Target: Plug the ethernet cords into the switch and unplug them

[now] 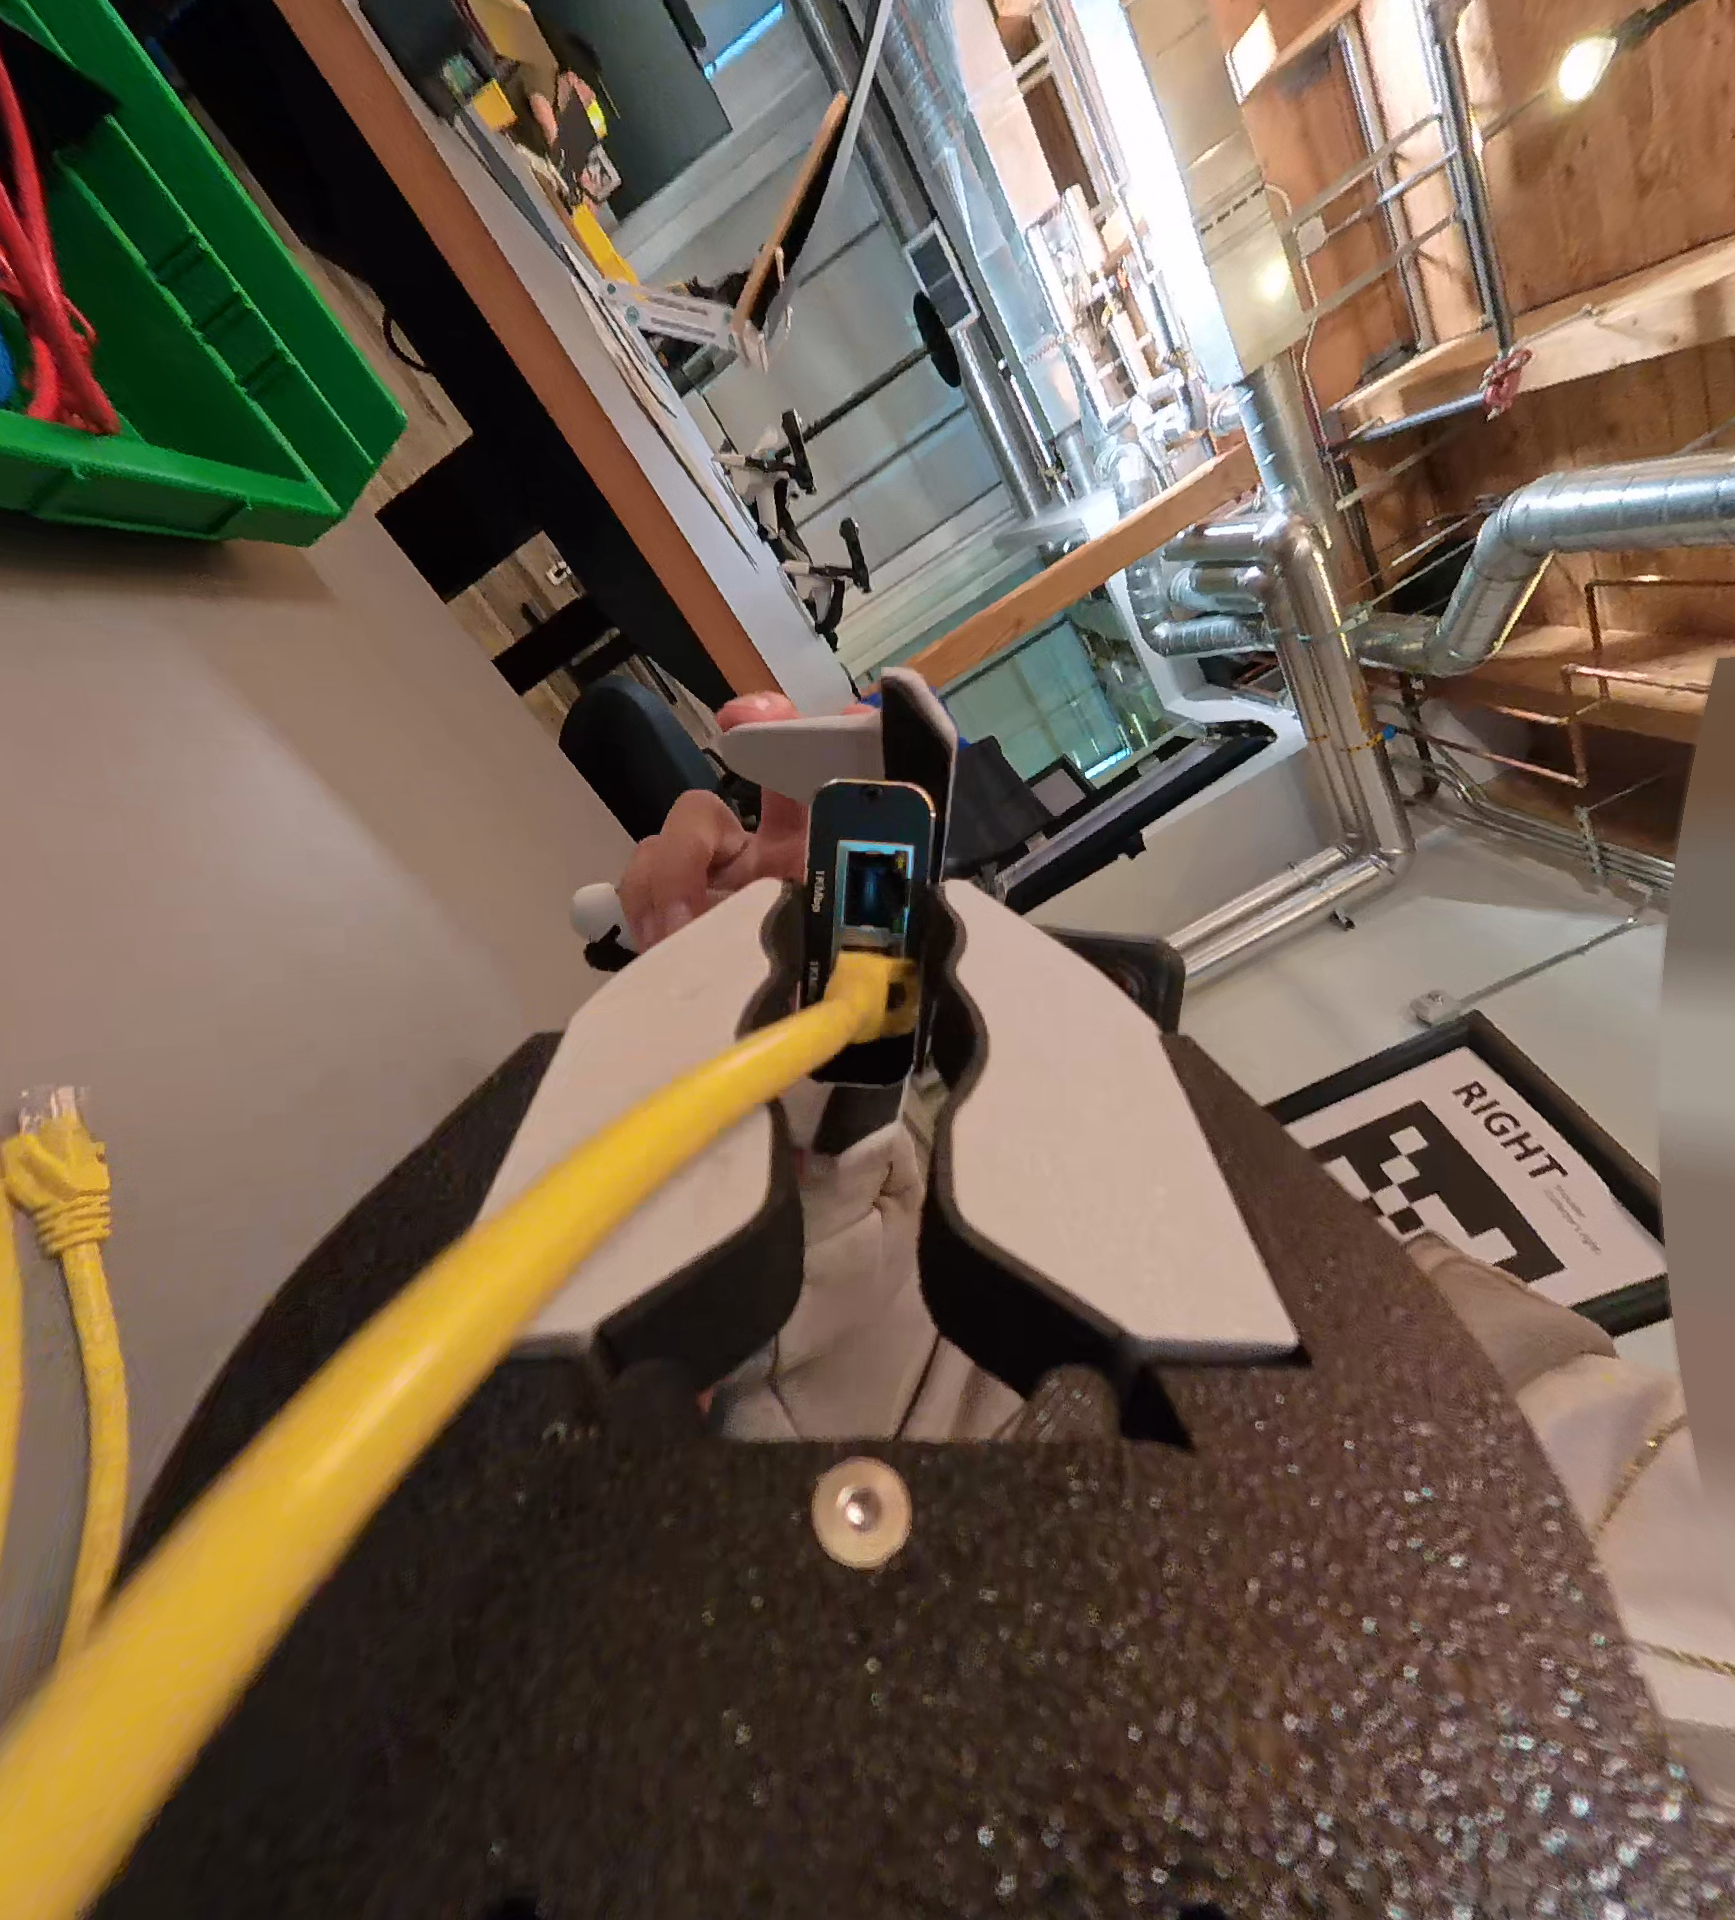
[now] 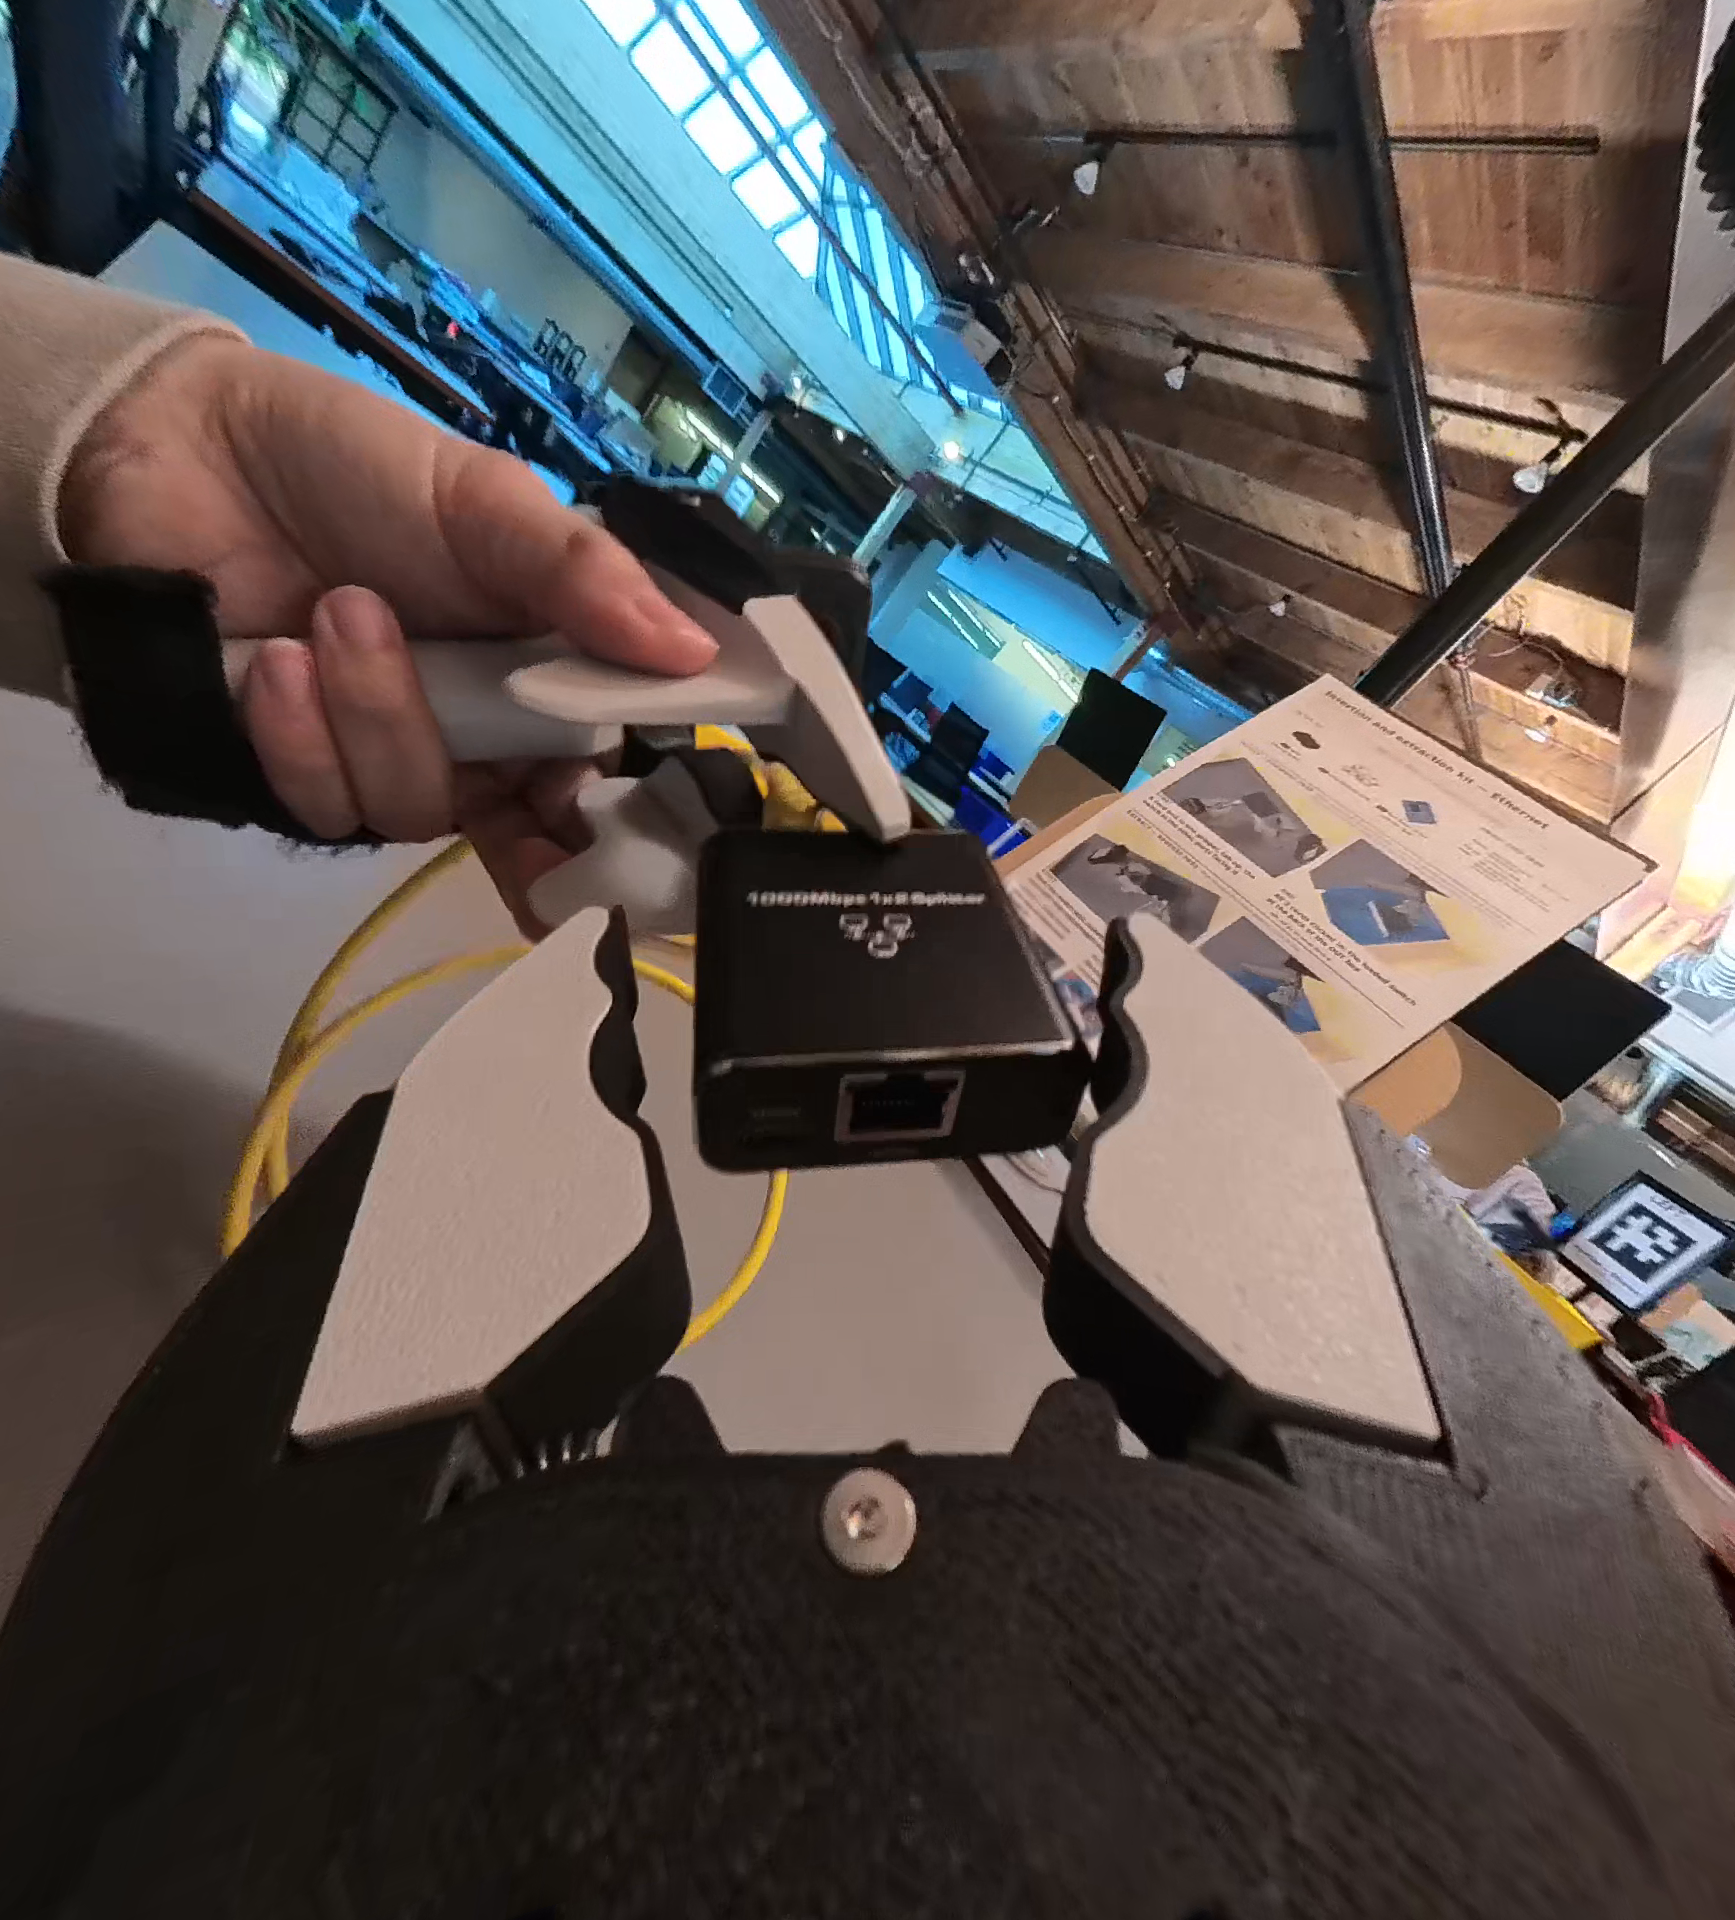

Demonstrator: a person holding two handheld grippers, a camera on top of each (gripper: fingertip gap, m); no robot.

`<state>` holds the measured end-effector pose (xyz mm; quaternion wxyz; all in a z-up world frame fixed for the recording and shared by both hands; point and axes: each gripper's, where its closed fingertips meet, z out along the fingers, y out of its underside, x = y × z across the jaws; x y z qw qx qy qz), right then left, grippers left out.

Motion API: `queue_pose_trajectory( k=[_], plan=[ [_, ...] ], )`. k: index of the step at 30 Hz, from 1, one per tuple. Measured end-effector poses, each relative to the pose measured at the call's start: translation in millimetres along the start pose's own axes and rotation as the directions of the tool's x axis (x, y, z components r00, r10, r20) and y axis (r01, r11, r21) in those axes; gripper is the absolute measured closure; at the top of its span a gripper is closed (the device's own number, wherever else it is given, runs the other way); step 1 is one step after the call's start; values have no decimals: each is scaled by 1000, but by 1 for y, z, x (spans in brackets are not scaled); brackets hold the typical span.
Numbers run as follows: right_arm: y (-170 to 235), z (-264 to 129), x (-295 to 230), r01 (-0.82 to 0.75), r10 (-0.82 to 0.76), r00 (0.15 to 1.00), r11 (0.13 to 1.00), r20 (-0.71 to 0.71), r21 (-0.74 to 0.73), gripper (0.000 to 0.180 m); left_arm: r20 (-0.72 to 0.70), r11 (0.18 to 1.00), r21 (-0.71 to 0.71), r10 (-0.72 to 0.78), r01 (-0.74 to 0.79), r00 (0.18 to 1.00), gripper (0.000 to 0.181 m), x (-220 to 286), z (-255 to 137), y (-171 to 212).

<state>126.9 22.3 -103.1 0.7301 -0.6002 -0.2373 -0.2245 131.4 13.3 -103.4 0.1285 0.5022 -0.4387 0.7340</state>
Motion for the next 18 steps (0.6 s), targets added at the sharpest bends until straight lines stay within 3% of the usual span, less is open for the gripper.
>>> queue_pose_trajectory(
  k=[6, 12, 18],
  plan=[
    [-6, 1, -7, -60, 58, 997, 997, 53, 52, 100, -1, 999, -53, 2, -2, 1000, 160, 0, 6, 9],
    [-4, 8, -4, -61, 61, 998, 998, -9, 9, 100, 7, 999, -32, -6, 7, 1000, 160, 0, 1, 3],
    [-9, 12, -4, -157, 157, 988, 987, -3, 42, 101, -12, 999, -38, 2, -3, 1000, 160, 3, -4, 1]
  ],
)
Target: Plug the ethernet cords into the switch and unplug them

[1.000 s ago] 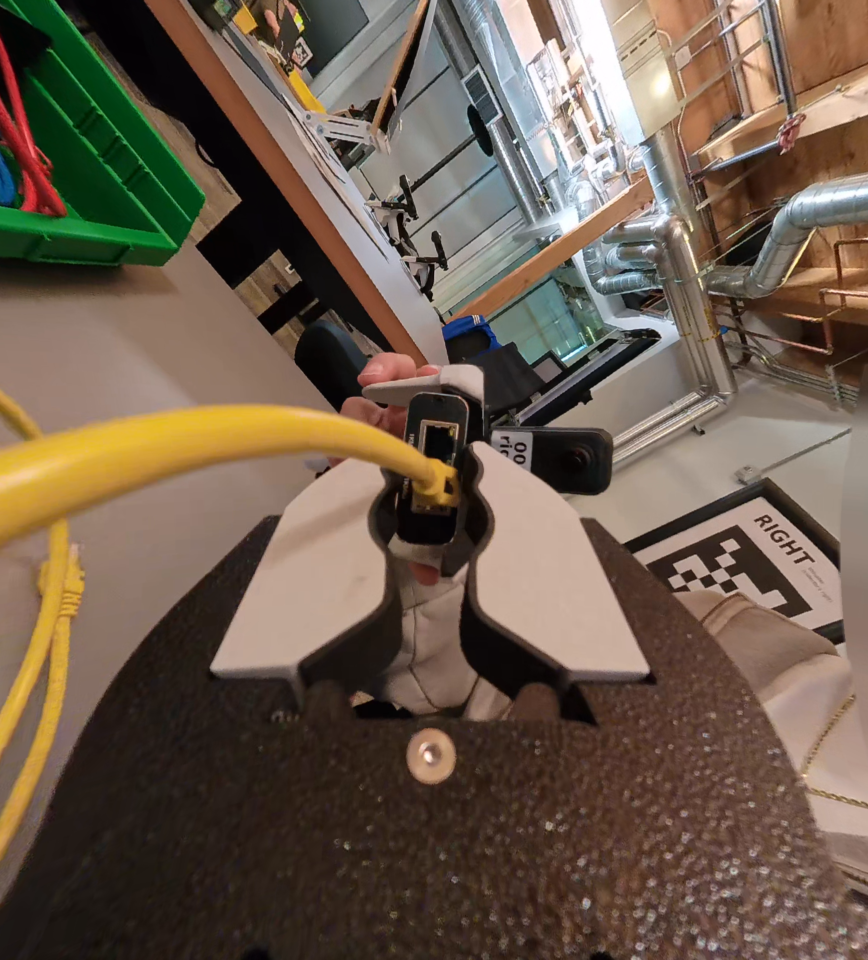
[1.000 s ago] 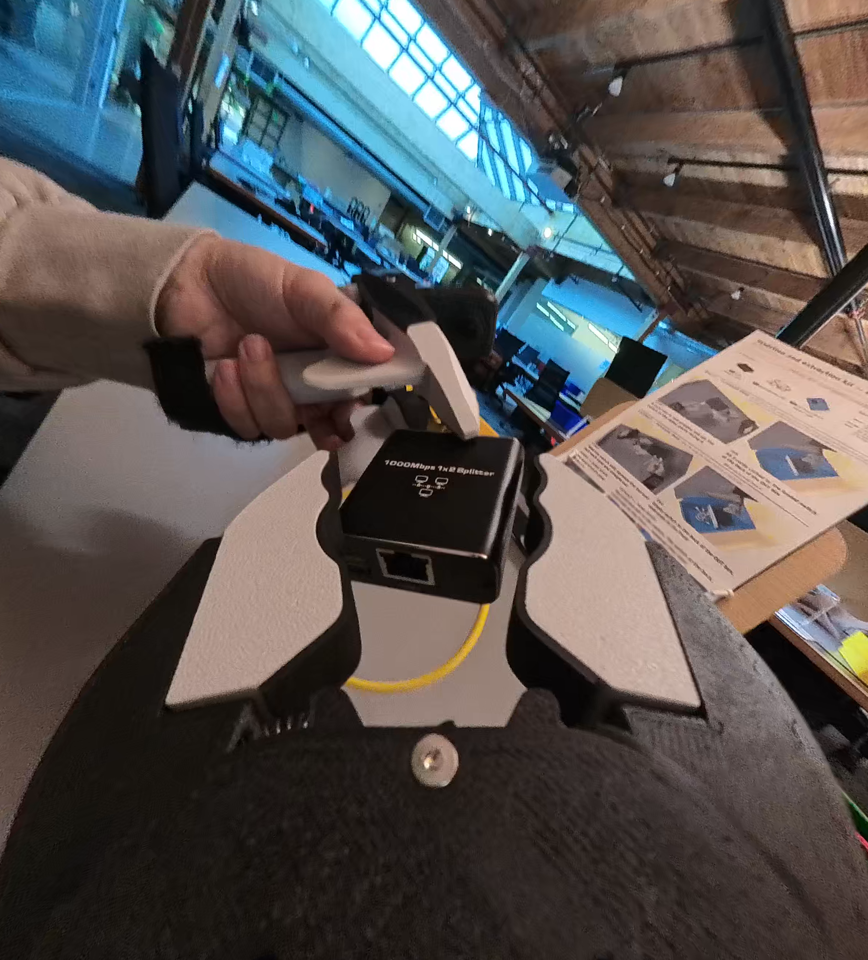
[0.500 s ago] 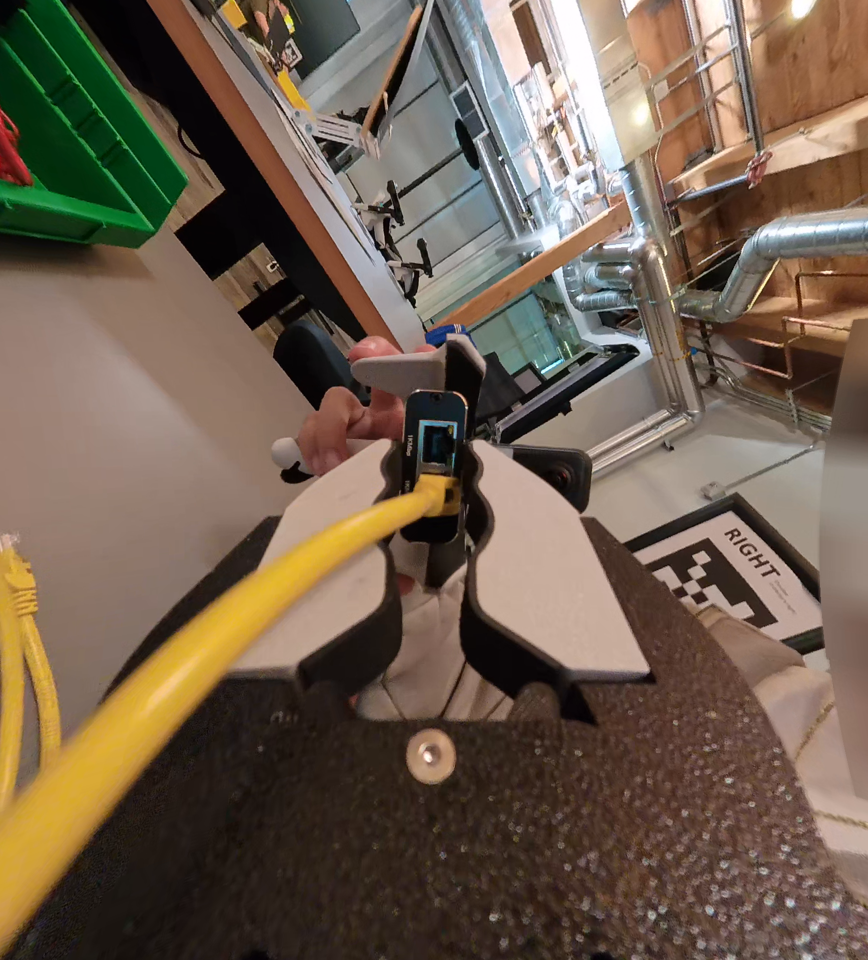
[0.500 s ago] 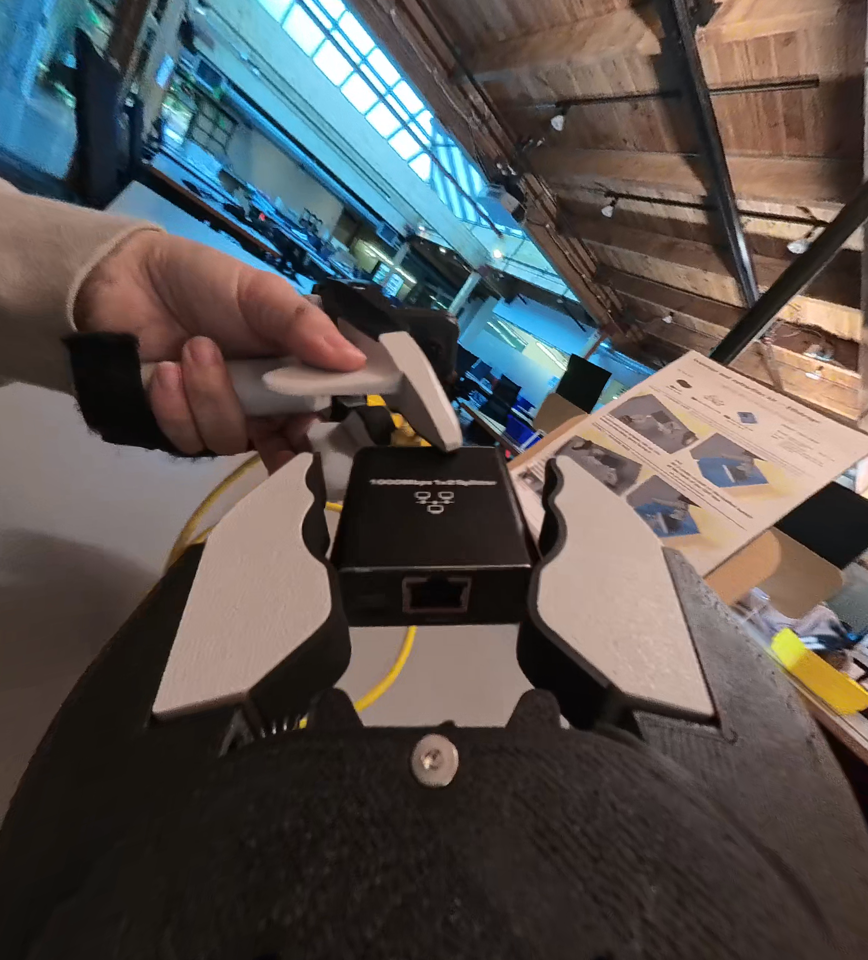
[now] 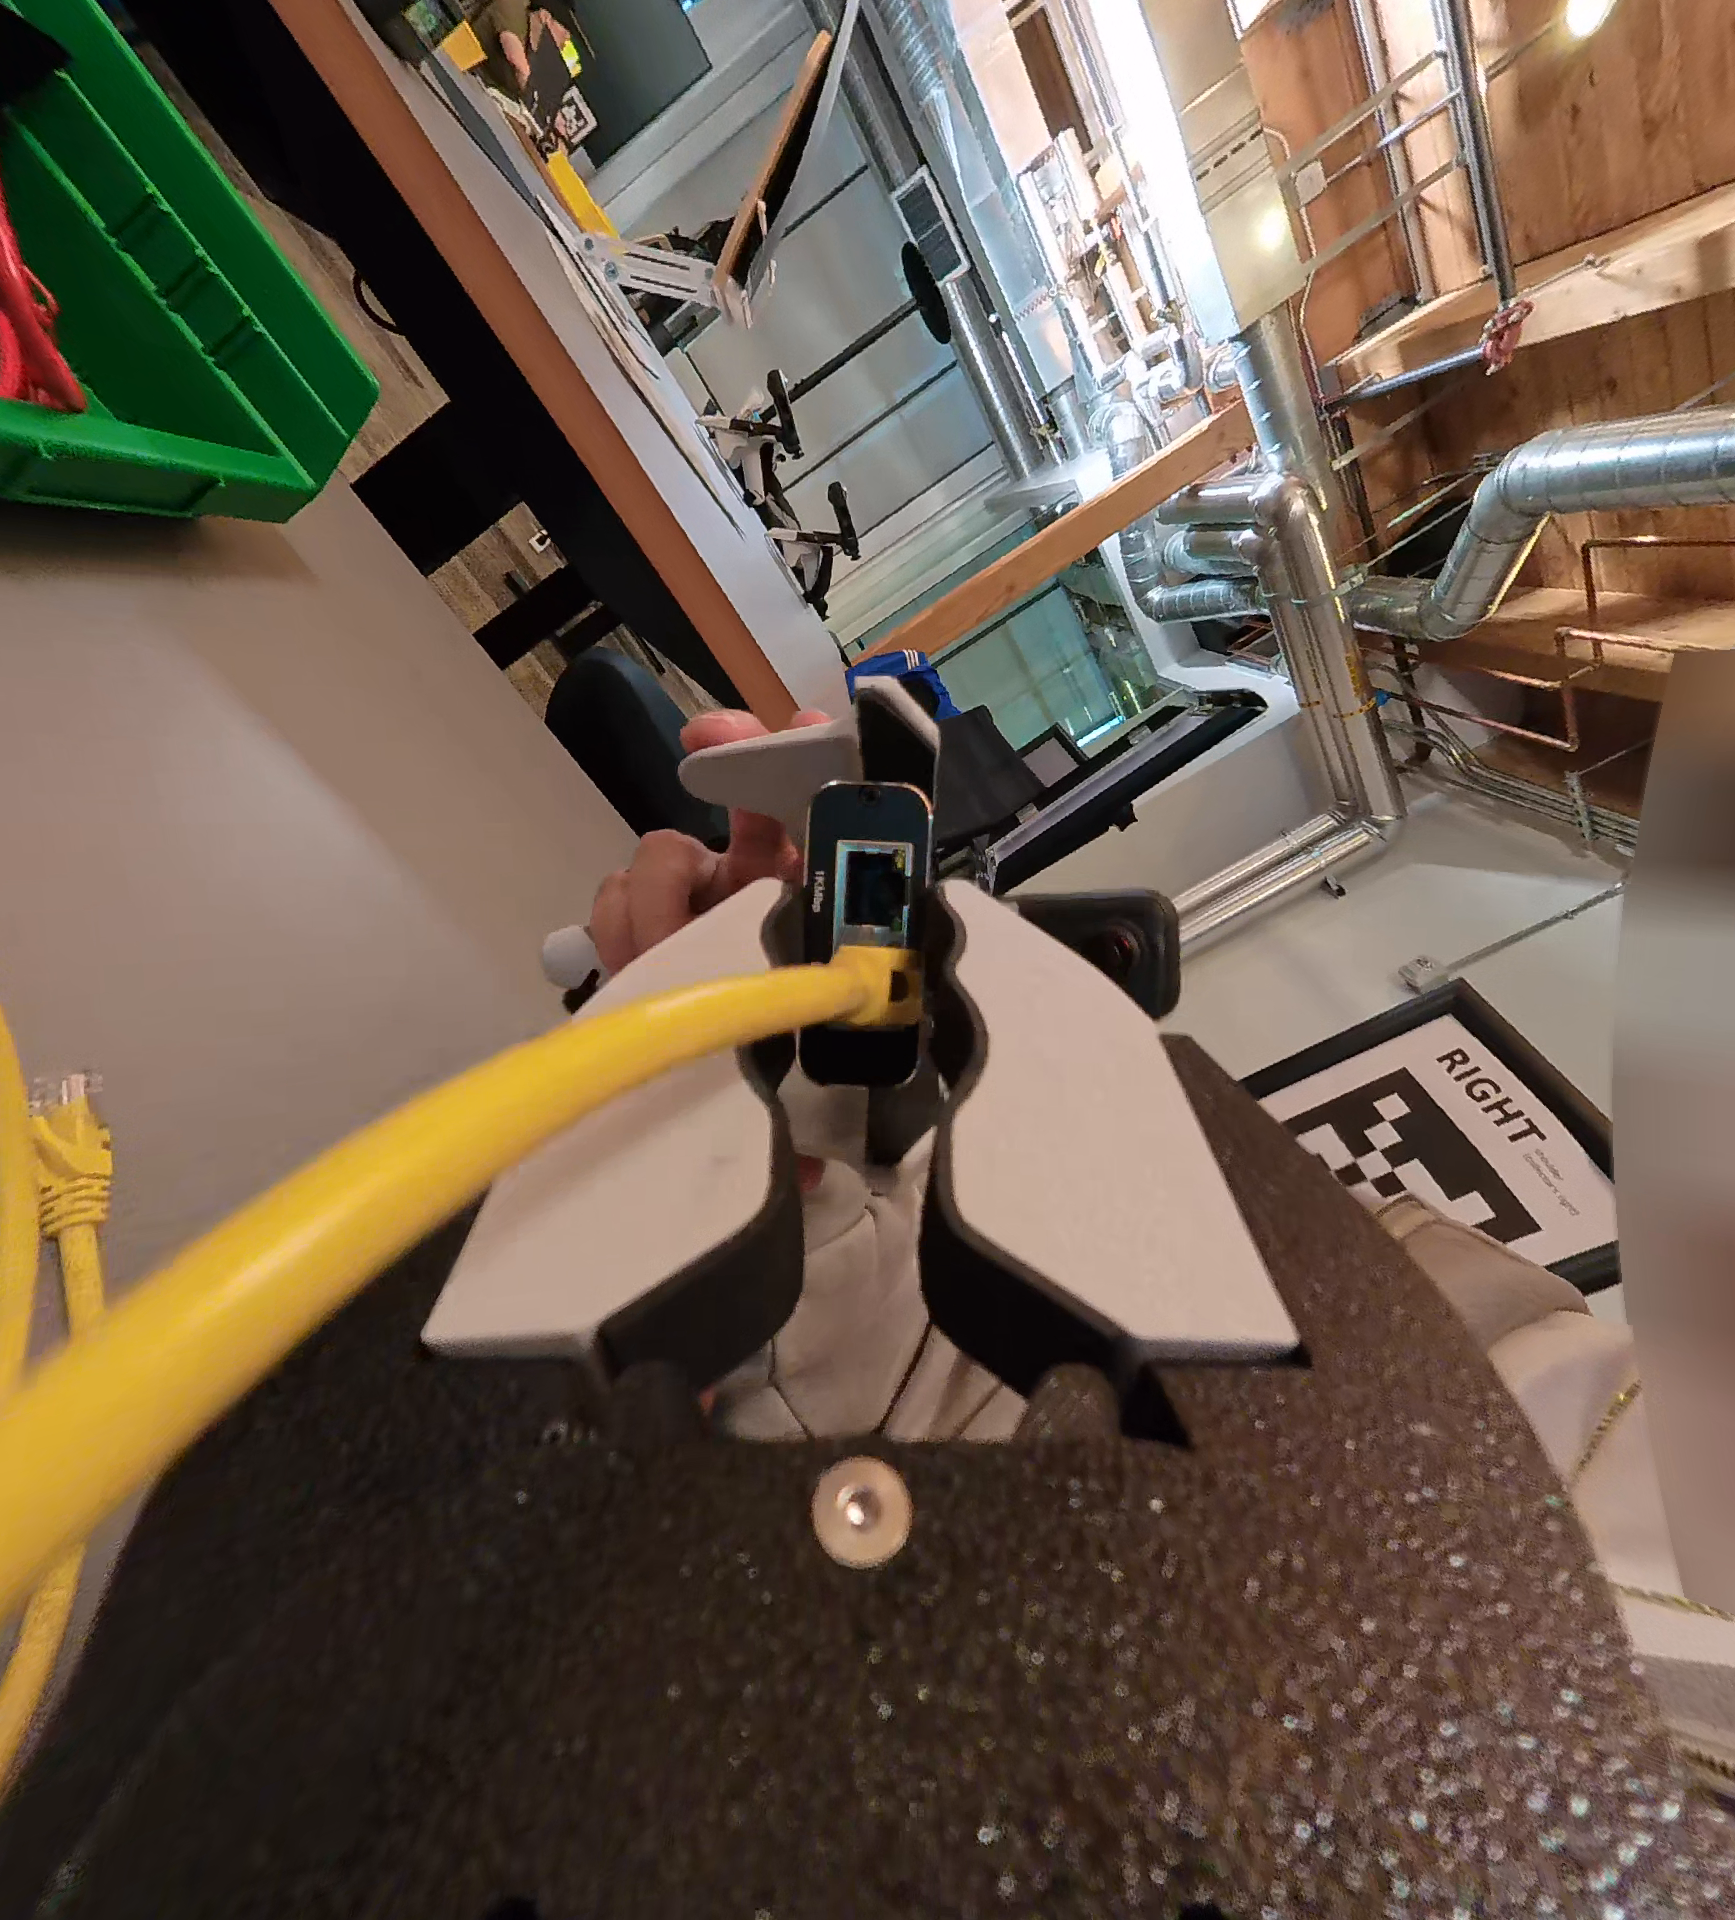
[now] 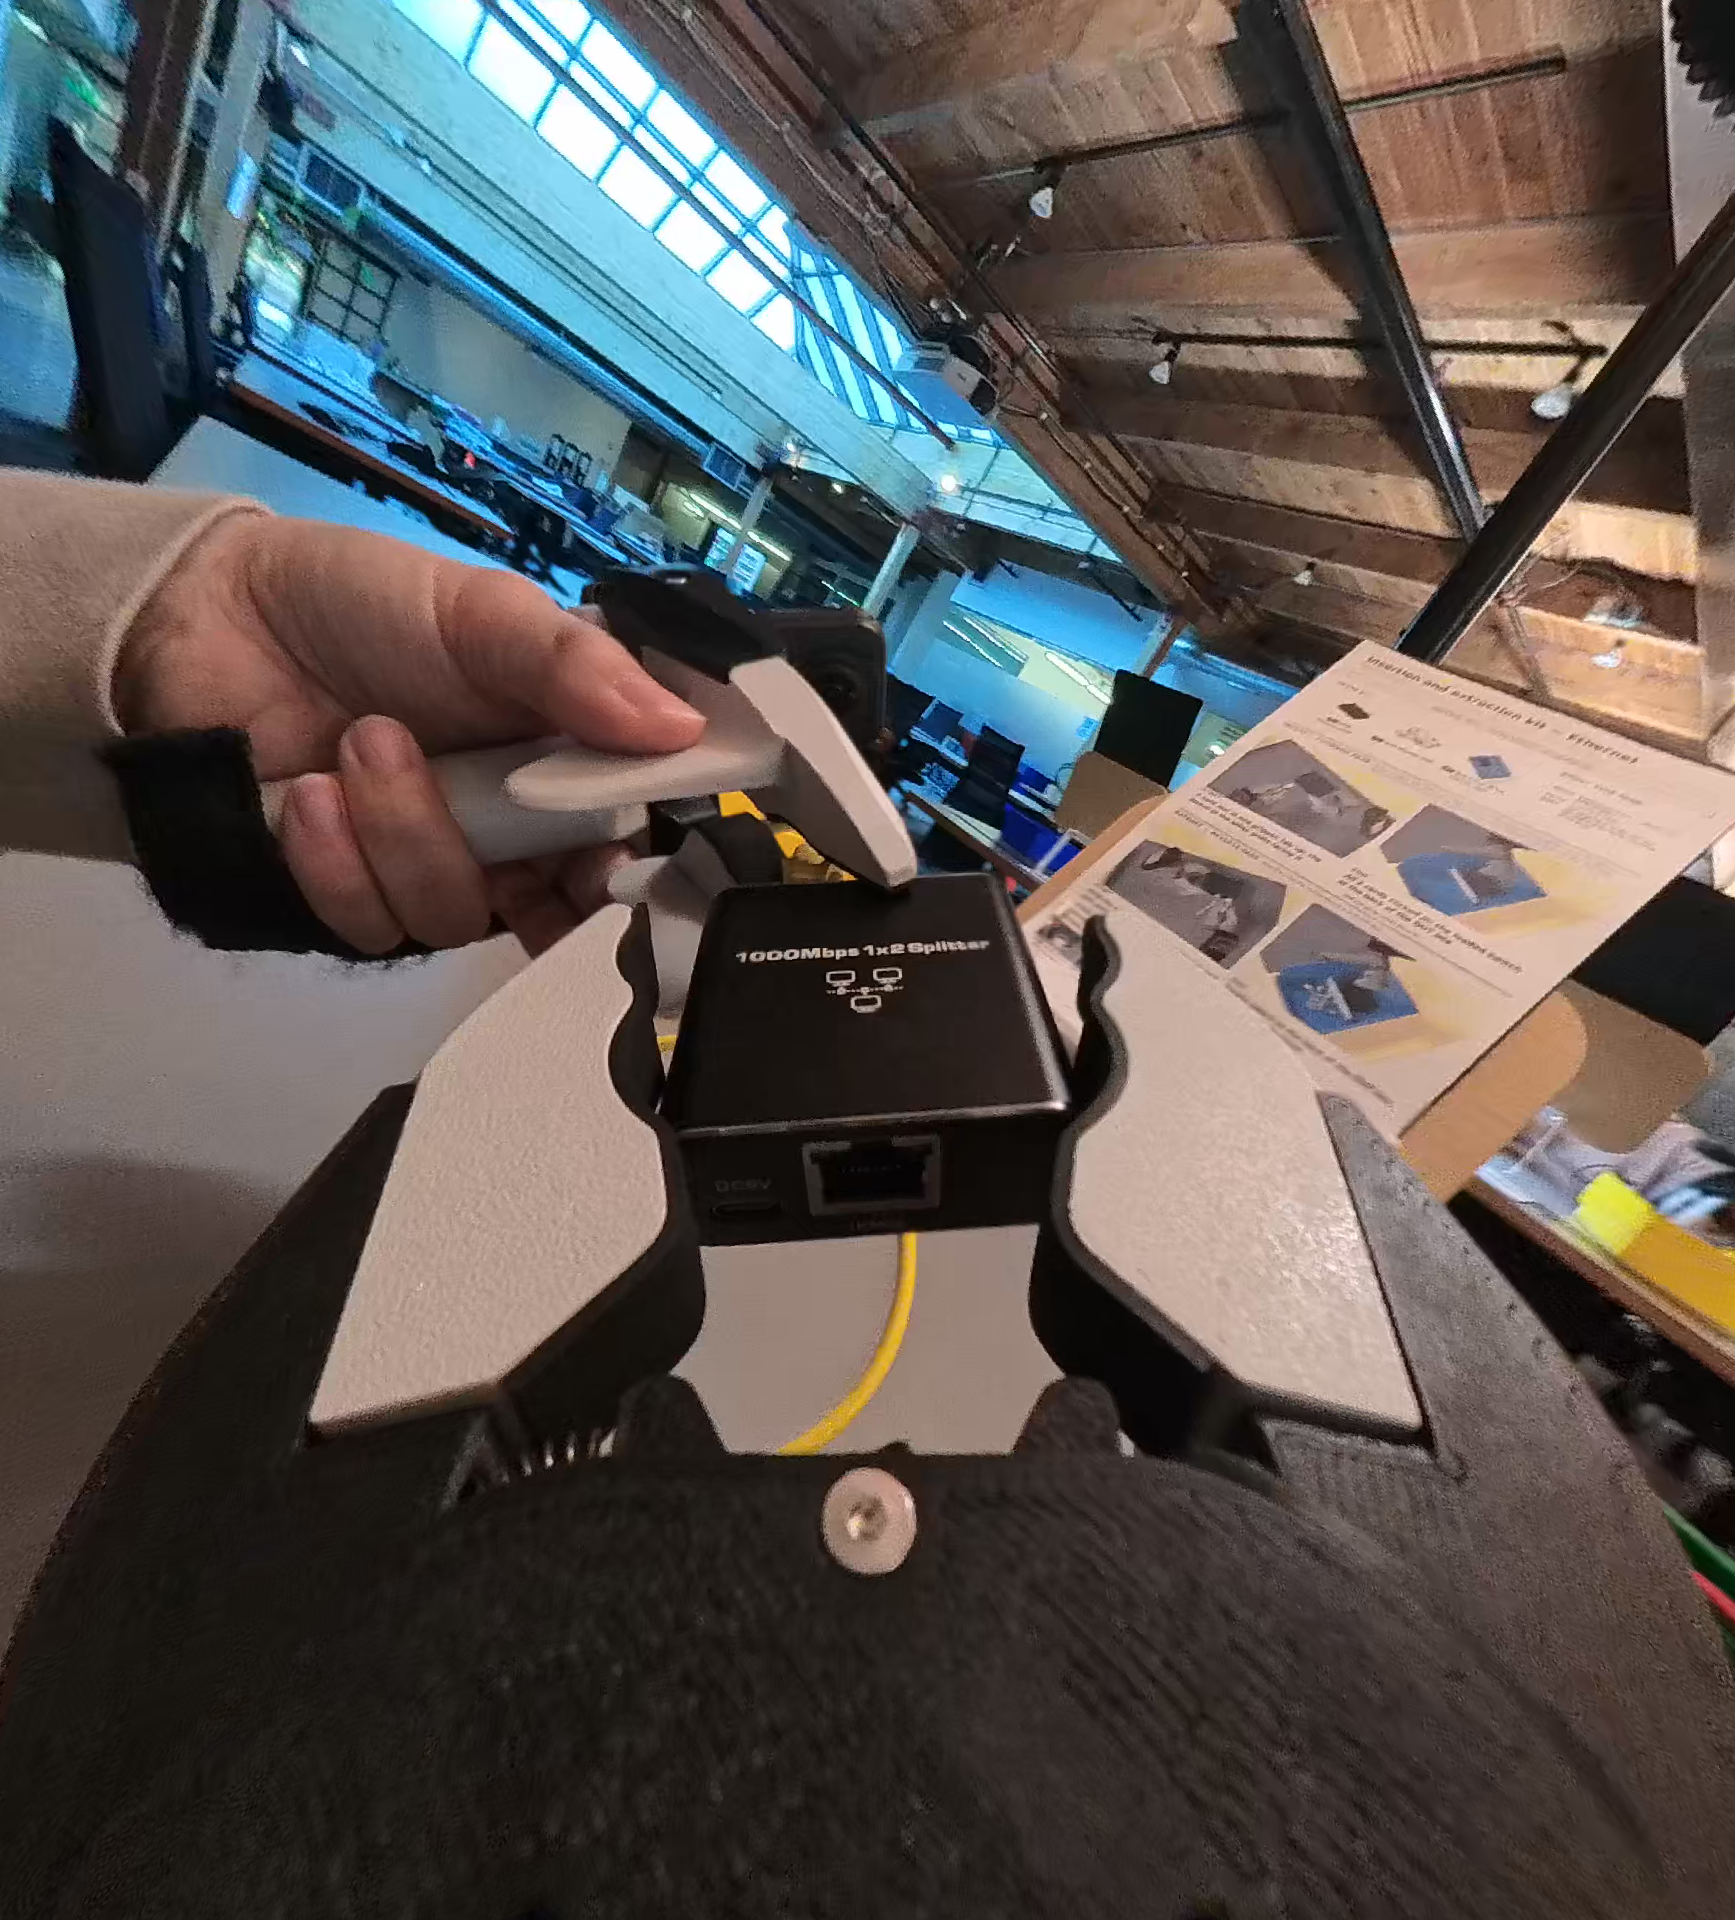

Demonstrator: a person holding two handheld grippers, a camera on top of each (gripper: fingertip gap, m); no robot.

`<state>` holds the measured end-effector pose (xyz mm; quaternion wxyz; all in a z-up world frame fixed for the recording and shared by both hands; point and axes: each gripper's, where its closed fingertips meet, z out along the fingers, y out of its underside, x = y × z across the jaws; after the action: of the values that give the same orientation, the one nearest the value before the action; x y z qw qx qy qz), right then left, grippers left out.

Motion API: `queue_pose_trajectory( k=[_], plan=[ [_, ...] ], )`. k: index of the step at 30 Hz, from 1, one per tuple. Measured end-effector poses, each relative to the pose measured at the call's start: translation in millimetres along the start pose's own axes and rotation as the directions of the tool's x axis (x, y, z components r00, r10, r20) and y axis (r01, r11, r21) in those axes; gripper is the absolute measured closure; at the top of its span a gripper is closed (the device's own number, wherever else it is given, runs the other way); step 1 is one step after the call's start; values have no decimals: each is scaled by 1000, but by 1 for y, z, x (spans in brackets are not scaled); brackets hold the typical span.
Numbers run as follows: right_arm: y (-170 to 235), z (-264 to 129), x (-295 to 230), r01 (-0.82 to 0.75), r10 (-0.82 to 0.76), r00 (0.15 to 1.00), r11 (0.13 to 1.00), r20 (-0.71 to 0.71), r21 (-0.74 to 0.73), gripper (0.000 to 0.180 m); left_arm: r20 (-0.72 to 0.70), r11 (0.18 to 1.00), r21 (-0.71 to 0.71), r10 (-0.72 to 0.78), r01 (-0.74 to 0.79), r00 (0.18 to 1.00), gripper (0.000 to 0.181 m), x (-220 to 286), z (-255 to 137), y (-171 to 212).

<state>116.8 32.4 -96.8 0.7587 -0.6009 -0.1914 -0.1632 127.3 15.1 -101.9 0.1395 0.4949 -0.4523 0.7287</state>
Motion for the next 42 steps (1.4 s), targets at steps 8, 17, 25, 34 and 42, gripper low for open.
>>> queue_pose_trajectory(
  k=[8, 17, 25, 34, 42],
  plan=[
    [-2, -4, -1, -62, 60, 998, 997, 36, 45, 102, -27, 1000, -6, -18, 18, 999, 160, 0, 1, 3],
    [8, -1, -6, -58, 59, 997, 998, 55, -24, 102, -12, 1000, 10, -30, 30, 999, 160, -3, -1, 1],
    [13, 0, -6, -62, 64, 997, 997, 44, -55, 104, 15, 997, 72, -25, 23, 1000, 160, -6, -2, -3],
    [16, 2, -6, -97, 100, 994, 992, 37, -76, 103, 24, 992, 117, -53, 50, 998, 160, -8, -3, -5],
    [22, 5, -4, -99, 100, 995, 988, 0, -122, 103, 39, 987, 153, -56, 49, 998, 159, -11, -4, -8]
  ],
)
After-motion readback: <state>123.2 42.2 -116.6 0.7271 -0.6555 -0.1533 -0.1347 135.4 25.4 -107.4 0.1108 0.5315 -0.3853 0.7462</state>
